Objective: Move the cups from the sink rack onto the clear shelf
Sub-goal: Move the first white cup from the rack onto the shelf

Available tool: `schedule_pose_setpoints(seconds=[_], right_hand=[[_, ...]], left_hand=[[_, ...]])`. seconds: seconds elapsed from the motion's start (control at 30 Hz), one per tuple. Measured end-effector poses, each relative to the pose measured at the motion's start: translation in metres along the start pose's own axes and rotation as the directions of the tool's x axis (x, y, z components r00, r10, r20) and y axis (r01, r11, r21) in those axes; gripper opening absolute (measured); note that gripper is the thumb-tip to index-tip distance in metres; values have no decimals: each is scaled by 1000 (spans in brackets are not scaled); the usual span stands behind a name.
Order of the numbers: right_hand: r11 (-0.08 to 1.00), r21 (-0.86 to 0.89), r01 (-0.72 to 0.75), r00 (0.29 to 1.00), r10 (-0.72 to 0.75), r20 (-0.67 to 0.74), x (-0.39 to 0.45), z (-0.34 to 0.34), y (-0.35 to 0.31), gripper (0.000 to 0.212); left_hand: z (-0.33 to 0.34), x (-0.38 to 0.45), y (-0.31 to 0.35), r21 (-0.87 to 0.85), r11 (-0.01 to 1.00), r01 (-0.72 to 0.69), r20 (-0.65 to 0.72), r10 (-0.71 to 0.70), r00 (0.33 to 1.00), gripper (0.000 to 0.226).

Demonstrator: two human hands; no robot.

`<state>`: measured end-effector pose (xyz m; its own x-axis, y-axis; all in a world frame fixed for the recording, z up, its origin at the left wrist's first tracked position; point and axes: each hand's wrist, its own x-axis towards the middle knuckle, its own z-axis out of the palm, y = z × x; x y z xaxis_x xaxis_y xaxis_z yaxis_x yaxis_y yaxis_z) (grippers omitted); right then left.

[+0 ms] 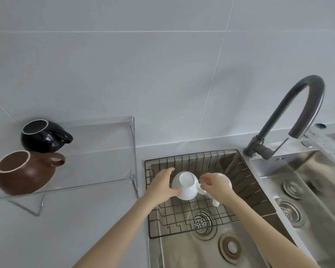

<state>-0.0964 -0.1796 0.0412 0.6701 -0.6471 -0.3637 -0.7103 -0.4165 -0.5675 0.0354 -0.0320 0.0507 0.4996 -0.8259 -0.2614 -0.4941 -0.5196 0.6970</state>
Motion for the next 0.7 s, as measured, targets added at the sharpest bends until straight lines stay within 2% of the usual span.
schedule_pose_setpoints(seconds=[0.17,0.37,0.57,0.7], right_hand=[[982,-189,19,1000,-16,20,27,24,17,31],[923,-382,-50,999,51,-8,50,46,23,20],[960,-275,-43,999,40,-16,52,51,23,21],[988,-153,21,1000,-19,11,34,46,11,25]], left_hand=[[28,36,-14,23,998,53,63,-55,997,95],[45,58,-27,-11,996,91,92,-90,992,103],[50,50,-30,-187,978,98,-27,-104,994,70],[46,36,-33,-211,971,116,-48,-129,990,71]])
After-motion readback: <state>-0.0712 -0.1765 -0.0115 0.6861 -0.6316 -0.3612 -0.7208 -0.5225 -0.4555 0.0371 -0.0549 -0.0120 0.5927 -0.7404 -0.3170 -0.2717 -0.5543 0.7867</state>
